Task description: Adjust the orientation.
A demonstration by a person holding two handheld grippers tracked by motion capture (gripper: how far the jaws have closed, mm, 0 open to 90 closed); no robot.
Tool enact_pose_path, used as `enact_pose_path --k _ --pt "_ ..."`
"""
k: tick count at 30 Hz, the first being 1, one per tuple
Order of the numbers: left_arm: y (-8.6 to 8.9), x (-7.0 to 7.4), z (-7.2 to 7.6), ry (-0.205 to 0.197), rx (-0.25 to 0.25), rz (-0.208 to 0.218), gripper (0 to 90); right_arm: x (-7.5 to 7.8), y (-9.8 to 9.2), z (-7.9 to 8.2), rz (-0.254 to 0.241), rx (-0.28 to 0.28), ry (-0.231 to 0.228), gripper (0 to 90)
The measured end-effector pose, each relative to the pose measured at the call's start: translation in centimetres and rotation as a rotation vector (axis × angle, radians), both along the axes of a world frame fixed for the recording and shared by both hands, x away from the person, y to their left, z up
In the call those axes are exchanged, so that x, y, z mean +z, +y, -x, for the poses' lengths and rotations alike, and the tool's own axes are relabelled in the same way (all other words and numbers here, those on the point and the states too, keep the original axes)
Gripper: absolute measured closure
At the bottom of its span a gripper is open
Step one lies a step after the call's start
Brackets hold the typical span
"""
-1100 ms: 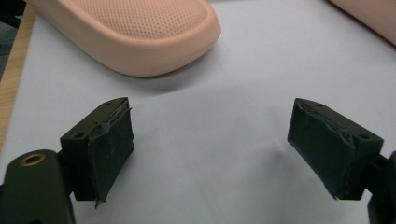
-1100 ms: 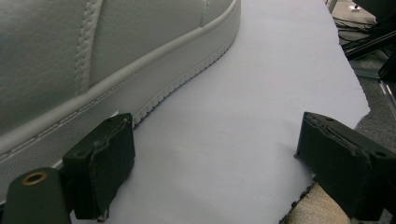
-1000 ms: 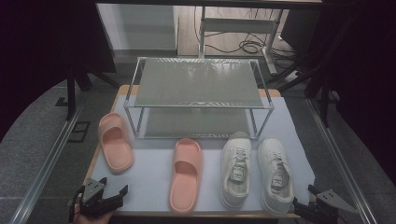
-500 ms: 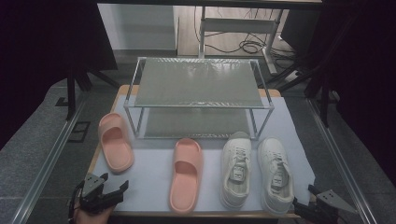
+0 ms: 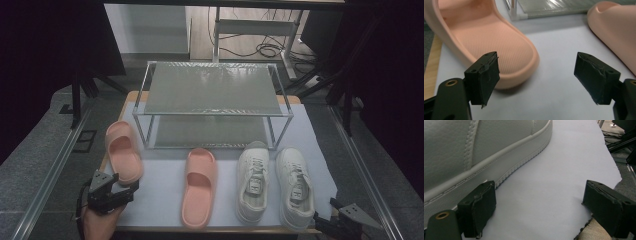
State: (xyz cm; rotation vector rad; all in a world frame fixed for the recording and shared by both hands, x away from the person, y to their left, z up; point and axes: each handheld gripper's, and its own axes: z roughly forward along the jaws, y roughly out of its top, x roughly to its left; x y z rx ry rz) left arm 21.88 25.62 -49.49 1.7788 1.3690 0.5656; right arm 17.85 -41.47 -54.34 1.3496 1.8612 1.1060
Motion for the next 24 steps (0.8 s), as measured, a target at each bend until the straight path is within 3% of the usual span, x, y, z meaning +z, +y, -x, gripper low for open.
enact_pose_path --k 3,13,24 --pt "-0.2 0.5 -0.7 0.0 -0.006 0.003 20.9 0.0 0.0 0.0 0.0 0.0 0.0 11.7" --pt "-0.9 0.8 -3.3 0.022 0.004 -0.045 23.4 0.0 0.0 0.0 0.001 0.001 0.001 11.7" --pt "-0.5 1.4 -6.0 0.037 0.026 -0.047 30.1 0.0 0.0 0.0 0.001 0.001 0.0 11.7"
